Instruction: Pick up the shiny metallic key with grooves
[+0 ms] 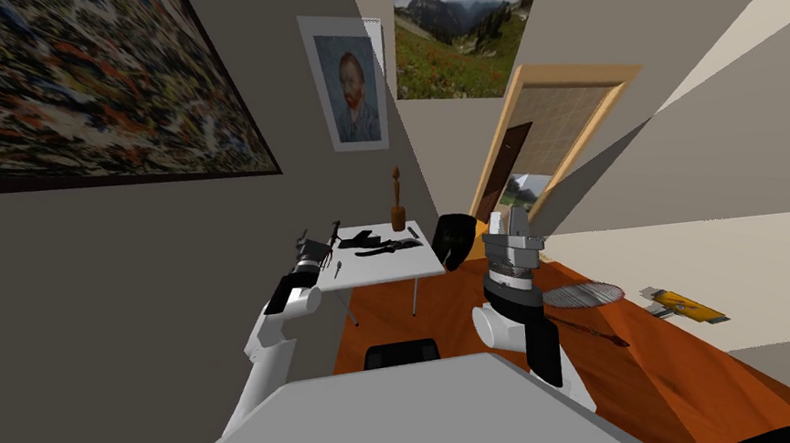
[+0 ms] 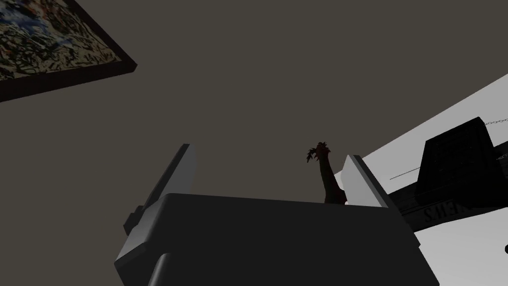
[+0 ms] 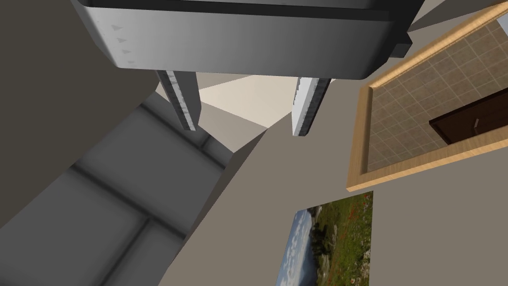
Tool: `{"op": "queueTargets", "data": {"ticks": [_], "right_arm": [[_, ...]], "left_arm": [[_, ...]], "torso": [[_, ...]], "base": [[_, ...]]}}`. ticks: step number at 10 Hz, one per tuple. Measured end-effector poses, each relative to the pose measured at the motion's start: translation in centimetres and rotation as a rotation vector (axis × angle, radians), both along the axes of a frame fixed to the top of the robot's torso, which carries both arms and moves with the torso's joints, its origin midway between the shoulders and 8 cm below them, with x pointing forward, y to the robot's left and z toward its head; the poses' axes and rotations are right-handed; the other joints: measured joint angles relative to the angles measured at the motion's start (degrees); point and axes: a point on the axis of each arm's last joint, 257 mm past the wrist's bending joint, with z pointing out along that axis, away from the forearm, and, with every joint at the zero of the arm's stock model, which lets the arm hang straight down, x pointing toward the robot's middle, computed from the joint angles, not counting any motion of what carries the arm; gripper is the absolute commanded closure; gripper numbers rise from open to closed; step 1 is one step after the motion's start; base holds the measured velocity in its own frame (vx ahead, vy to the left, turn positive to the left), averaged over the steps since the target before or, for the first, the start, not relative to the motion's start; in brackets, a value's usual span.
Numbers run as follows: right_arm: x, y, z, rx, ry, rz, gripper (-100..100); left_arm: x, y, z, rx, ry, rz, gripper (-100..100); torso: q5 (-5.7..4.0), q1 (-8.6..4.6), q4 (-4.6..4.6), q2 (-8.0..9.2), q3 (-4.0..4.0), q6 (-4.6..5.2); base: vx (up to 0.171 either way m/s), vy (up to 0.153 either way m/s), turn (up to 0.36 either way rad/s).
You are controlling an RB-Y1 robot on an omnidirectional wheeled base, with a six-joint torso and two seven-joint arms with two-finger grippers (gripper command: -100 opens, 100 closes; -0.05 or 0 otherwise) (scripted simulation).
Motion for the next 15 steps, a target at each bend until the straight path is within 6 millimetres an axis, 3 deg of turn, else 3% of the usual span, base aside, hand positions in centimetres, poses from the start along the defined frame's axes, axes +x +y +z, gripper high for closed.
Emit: {"op": "queueTargets", "data": {"ticks": [8,15], "right_arm": [[0.0,0.0,0.0,0.000,0.000,0.000,0],[0.0,0.0,0.0,0.000,0.000,0.000,0]], "left_arm": [[3.4,1.4,-5.8,-0.222,0.196,-0.019,-100],[5.0,1.7,-11.1,-0.403,0.370,-0.026,-100]], "torso": [[0.01,0.07,0.00,0.00,0.00,0.00],[0.02,0.11,0.00,0.01,0.00,0.00]], "base": [[0.021,-0.020,0.055],[0.024,-0.011,0.060]]}}
